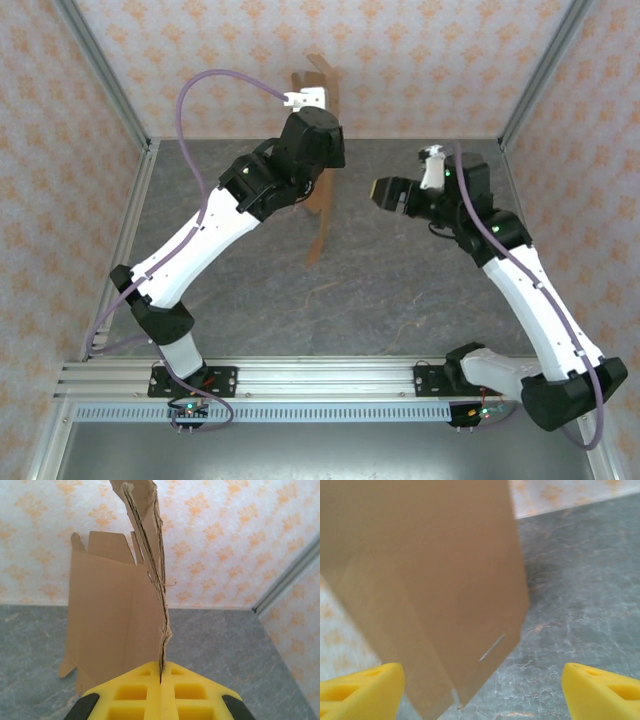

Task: Fold the paper box

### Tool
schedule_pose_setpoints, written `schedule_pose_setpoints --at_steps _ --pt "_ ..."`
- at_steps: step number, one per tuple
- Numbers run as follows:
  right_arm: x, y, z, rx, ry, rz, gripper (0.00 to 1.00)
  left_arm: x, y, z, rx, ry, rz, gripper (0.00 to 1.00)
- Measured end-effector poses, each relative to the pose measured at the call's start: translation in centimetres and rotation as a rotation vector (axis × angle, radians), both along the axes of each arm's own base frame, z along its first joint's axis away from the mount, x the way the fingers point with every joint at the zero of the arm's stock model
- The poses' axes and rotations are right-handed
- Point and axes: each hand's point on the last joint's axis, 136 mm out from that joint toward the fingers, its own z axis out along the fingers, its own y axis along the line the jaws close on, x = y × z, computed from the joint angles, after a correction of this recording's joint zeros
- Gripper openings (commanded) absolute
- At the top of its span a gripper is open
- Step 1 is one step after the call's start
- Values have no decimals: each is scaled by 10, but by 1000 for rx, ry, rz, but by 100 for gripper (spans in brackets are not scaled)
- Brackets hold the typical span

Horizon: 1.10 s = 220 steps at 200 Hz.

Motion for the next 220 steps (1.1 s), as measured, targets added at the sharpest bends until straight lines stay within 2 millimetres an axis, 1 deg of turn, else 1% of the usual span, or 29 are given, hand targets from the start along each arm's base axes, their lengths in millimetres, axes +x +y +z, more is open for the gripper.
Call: schedule_pose_setpoints --at_steps 18,31,41,51,65,76,97,114,132,159,186,194,205,213,220 --pt "-18 17 18 -30 -107 69 82 -1 9 10 -85 -7 69 0" --pt "-27 27 29 -47 -179 98 82 -2 16 21 -156 -20 115 0" --pt "-30 35 34 -68 -227 115 82 -3 21 29 -205 -33 144 0" --pt "-32 43 35 -100 -261 131 81 -5 25 38 -247 -47 168 0" --pt "-30 53 33 -154 -293 142 79 -7 31 48 -300 -66 197 0" --pt "-23 59 32 -207 -319 135 77 -8 34 54 -335 -76 216 0" --pt "-7 64 32 -310 -376 104 73 -9 38 58 -369 -81 235 0" --pt "2 64 32 -386 -425 85 64 -9 38 58 -375 -77 239 0" --pt "9 63 33 -451 -462 71 51 -10 39 60 -377 -76 240 0" --pt "16 63 40 -517 -517 74 33 -10 41 64 -378 -83 248 0" --pt "20 63 44 -559 -548 72 10 -10 43 65 -374 -90 262 0" --pt "21 63 43 -571 -555 71 5 -9 43 65 -367 -92 261 0" --pt "22 63 43 -583 -559 73 0 -9 43 66 -346 -97 256 10" --pt "22 63 43 -586 -559 75 0 -8 42 67 -327 -106 250 28" --pt "21 62 45 -585 -556 75 0 -7 42 68 -299 -116 245 40"
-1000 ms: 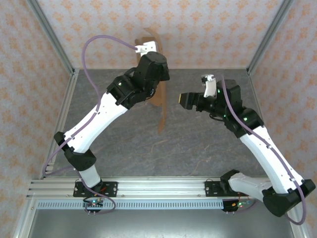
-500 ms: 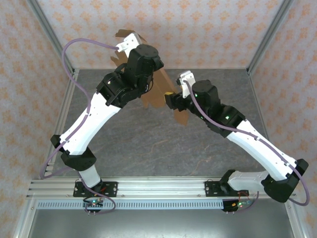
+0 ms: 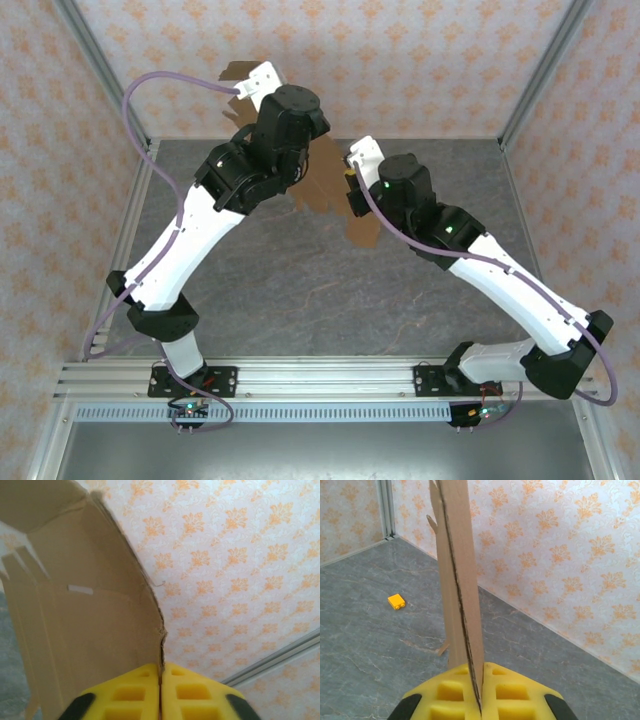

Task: Fold the paper box

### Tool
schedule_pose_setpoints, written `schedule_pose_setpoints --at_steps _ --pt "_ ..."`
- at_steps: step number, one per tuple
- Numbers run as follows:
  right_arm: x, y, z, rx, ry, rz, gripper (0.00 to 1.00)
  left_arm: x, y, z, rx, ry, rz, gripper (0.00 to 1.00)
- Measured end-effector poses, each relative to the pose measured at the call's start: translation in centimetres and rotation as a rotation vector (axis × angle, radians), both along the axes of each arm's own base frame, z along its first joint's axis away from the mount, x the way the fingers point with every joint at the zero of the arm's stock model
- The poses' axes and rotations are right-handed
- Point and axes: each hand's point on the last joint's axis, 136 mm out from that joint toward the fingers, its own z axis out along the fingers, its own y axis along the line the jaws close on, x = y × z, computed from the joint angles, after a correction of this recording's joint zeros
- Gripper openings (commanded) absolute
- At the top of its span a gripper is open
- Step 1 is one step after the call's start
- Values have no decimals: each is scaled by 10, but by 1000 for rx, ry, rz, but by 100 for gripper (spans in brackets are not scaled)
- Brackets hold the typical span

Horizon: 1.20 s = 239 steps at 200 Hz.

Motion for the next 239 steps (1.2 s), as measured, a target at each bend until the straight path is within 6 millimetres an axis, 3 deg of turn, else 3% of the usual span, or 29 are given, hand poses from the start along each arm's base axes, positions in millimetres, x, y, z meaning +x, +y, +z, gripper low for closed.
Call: schedule_pose_setpoints --at_steps 18,42,79,97,118,139,153,166,187,206,239 --pt "3 -11 9 35 27 -20 0 1 1 6 88 -24 -9 67" --pt "10 -38 27 131 96 -56 0 -1 -1 12 188 -56 -58 90" --pt "14 -79 66 395 200 -90 0 -31 13 7 361 -59 -179 99" --pt "7 -79 79 507 256 -45 0 -53 31 7 418 -80 -212 100" --pt "1 -70 77 572 362 21 0 -77 55 11 456 -107 -215 100" --pt "2 -63 54 586 497 42 0 -88 75 9 463 -113 -192 100" --pt "4 -63 29 586 584 31 0 -85 89 -11 469 -73 -181 100" --pt "3 -66 0 589 680 17 0 -76 105 -41 459 -8 -172 100" --pt "-1 -74 -44 587 823 -30 0 -57 129 -111 432 149 -163 100" --pt "-2 -86 -72 532 895 -107 0 -52 134 -169 416 280 -197 100" --pt "20 -108 -123 343 979 -266 0 -50 119 -219 389 382 -283 96"
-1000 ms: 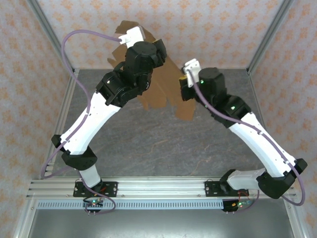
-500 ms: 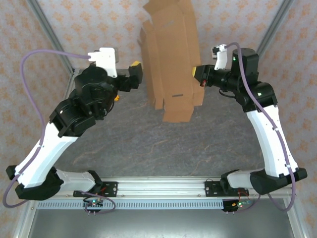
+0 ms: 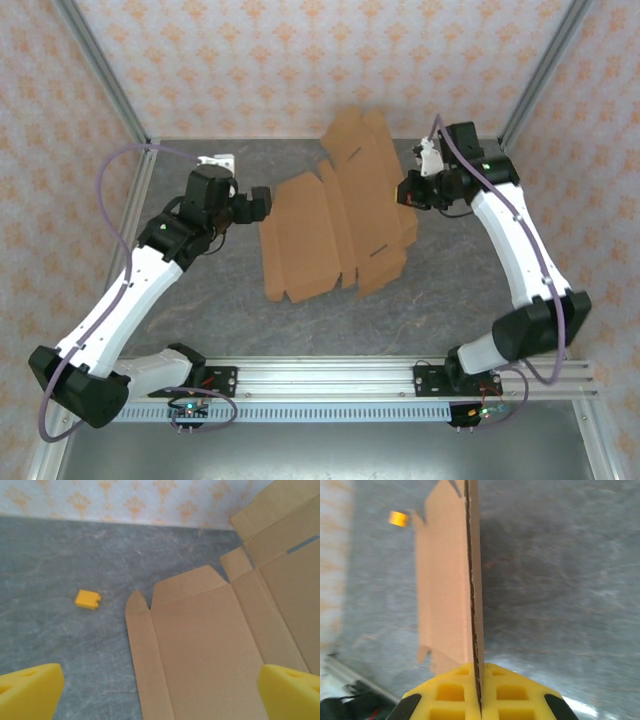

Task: Fold the paper box

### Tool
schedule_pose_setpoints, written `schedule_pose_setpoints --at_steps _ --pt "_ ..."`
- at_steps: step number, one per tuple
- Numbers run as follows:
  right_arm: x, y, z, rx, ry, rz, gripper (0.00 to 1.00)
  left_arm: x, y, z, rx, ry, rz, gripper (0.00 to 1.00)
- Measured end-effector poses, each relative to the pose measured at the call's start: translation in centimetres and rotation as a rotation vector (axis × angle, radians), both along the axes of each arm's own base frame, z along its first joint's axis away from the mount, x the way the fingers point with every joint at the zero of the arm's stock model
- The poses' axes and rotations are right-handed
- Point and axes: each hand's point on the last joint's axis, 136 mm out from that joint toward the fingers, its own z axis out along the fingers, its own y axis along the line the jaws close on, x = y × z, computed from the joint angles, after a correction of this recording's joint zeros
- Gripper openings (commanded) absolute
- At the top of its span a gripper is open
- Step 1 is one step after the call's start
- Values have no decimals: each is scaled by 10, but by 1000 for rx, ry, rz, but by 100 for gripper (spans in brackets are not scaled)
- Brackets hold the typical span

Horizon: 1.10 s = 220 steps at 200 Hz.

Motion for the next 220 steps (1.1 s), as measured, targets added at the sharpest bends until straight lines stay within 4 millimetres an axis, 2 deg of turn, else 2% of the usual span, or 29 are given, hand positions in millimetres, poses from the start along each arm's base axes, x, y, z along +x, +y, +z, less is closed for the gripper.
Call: schedule_pose_setpoints --at_steps 17,33,60,80,100,123,136,150,172,196,220 --pt "17 -13 -26 -136 49 4 0 2 -14 -27 -41 52 -44 92" --pt "32 -18 -42 -249 67 50 0 5 -30 -65 -82 129 -89 89" --pt "57 -13 -48 -355 46 139 0 8 -53 -133 -109 281 -149 86" --pt "70 -9 -50 -374 34 192 0 7 -65 -165 -109 346 -174 86" --pt "76 -9 -56 -352 46 231 0 8 -70 -175 -109 355 -187 85" --pt "75 -7 -58 -308 47 278 0 14 -80 -169 -149 313 -220 83" --pt "73 -3 -57 -286 40 308 0 20 -96 -165 -170 276 -269 82" --pt "73 0 -58 -273 32 335 0 24 -123 -165 -155 254 -364 79" --pt "72 3 -58 -274 18 365 0 35 -163 -176 -83 224 -517 80" --pt "73 3 -60 -280 13 384 0 54 -180 -194 -15 220 -594 77" --pt "74 3 -63 -283 14 391 0 76 -195 -208 13 217 -623 69"
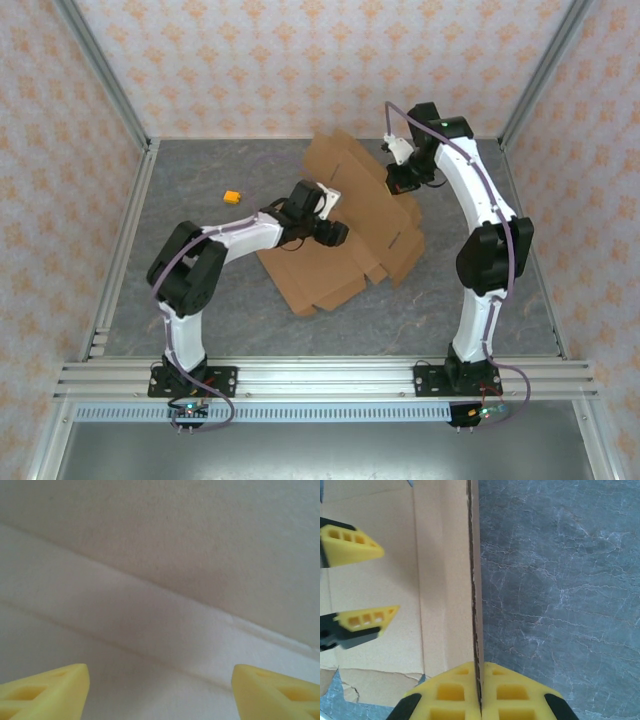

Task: Fold the paper box

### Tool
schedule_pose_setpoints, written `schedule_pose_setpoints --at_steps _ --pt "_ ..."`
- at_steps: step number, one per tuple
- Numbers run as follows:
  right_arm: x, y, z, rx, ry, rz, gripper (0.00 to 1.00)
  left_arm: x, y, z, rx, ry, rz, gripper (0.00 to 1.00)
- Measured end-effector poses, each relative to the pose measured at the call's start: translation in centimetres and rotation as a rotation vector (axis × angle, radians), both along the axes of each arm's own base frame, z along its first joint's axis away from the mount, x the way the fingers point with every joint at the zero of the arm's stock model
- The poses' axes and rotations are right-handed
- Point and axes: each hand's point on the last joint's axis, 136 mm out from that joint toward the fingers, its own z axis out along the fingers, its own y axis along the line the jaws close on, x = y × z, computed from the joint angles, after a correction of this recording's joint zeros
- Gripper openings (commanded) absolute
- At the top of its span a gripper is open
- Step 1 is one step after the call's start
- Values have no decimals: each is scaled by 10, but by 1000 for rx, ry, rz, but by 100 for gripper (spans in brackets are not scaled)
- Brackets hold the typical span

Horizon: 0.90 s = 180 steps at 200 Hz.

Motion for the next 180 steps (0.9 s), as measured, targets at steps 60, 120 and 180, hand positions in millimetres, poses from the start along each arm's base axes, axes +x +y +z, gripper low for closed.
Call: schedule_pose_setpoints --at_steps 60,120,180 --pt "5 0 -8 -6 -8 -1 0 15 -21 -31 -52 76 37 50" --pt "6 0 -15 -8 -6 -8 0 23 -35 -33 -159 99 71 38" --pt "8 -1 -19 -6 -5 -34 0 25 -37 -36 -203 103 107 35"
